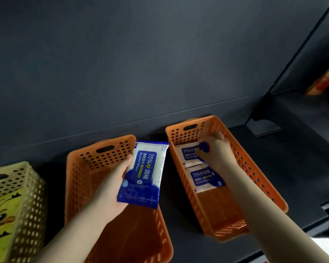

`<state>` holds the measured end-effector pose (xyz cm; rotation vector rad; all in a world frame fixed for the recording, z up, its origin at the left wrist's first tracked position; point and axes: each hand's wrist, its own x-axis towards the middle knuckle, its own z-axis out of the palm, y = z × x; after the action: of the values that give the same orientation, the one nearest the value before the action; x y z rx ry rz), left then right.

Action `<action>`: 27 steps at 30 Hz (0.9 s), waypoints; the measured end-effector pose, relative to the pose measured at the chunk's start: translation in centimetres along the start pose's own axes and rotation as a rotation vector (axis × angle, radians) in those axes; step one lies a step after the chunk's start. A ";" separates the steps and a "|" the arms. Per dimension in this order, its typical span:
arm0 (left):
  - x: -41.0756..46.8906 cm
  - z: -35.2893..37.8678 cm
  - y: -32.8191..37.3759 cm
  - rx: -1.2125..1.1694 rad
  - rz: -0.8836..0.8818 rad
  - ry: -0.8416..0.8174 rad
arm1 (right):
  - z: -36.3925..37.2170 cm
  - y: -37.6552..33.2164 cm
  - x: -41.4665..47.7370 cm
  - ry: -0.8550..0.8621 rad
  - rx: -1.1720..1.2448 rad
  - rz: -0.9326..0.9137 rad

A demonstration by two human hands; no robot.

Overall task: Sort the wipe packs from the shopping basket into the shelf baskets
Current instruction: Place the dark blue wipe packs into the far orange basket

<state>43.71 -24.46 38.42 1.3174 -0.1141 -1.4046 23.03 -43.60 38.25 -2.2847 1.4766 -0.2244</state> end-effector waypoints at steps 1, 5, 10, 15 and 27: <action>0.0 0.2 0.1 0.006 0.023 0.023 | 0.5 0.0 -0.1 -0.090 -0.062 -0.011; -1.0 0.5 0.1 0.005 0.036 0.025 | 2.6 0.2 0.1 -0.225 -0.053 -0.048; -2.4 1.1 0.6 -0.099 0.042 0.034 | 2.7 0.8 0.4 -0.232 -0.014 -0.066; -3.3 2.4 1.3 -0.108 0.083 -0.026 | -0.4 -0.9 -0.8 -0.202 0.166 -0.072; -3.2 9.2 0.4 0.237 0.357 -0.141 | -5.2 -5.5 -10.1 -0.097 1.594 0.187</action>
<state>36.35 -27.57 44.05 1.3108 -0.5979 -1.2002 21.53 -33.88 46.13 -0.8322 0.8063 -0.8305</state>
